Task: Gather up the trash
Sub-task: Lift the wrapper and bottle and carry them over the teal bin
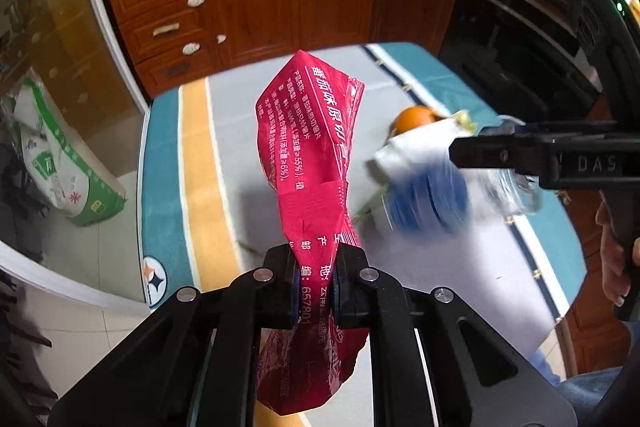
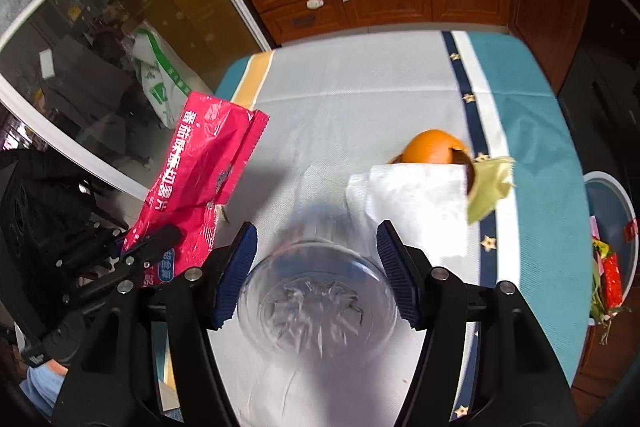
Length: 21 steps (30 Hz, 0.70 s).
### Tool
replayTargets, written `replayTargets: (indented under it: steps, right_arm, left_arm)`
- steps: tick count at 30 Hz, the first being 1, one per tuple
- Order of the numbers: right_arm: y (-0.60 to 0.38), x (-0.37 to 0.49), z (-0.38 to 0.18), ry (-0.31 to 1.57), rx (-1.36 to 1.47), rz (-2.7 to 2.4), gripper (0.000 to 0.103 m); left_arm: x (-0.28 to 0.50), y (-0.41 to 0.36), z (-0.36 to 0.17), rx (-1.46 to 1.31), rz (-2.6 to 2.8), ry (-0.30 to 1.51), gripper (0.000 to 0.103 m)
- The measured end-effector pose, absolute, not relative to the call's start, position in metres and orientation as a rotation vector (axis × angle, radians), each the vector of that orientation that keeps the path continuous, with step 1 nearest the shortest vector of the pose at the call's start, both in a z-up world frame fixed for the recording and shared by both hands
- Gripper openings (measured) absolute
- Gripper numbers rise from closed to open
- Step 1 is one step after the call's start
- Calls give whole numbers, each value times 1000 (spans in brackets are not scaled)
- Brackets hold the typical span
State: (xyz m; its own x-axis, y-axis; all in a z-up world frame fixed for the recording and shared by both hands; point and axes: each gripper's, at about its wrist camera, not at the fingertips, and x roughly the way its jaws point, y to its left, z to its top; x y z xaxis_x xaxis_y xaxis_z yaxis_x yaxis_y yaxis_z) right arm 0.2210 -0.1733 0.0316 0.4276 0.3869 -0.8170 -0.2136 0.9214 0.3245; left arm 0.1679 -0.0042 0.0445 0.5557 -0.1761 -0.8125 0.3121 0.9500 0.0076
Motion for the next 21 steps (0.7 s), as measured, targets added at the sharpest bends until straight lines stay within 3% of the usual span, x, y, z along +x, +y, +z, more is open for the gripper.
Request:
replayTargets:
  steps: [2,3,4,10,13,14,15,16,17,21]
  right_arm:
    - [-186,214,38,1045,179,373,58]
    - [-190,212,39,1039,174,368,34]
    - [-197,210,40,1038,183,367,2]
    - [-239,202,30,1055,167,301,1]
    - [-253,194,11,1109,190,327,6]
    - [-254,187,4,1130,195,368,24]
    - [-254,182,0,1146,193,390,63]
    - [-251,173,-5,1171,187,422,79]
    - [-247,167,-8,1182,177,451,84]
    - [-215,148,-18,1243,62,577,84]
  left_arm:
    - [165,-17,55,172,-312,921,11]
    - [165,-22,58,176,-317,917,11]
    - [166,-30,62,175,-328,915,11]
    - [164,-65,65,216,-375,906,11]
    - [164,-75,57,224,-383,925,11]
    - [163,-75,53,226,-383,931,11]
    - [163,-75,50,226,-382,939,11]
    - [164,-75,45,227,-380,950,11]
    - [165,-74,42,227,-375,959,11]
    - [168,-66,30,218,-365,988,11]
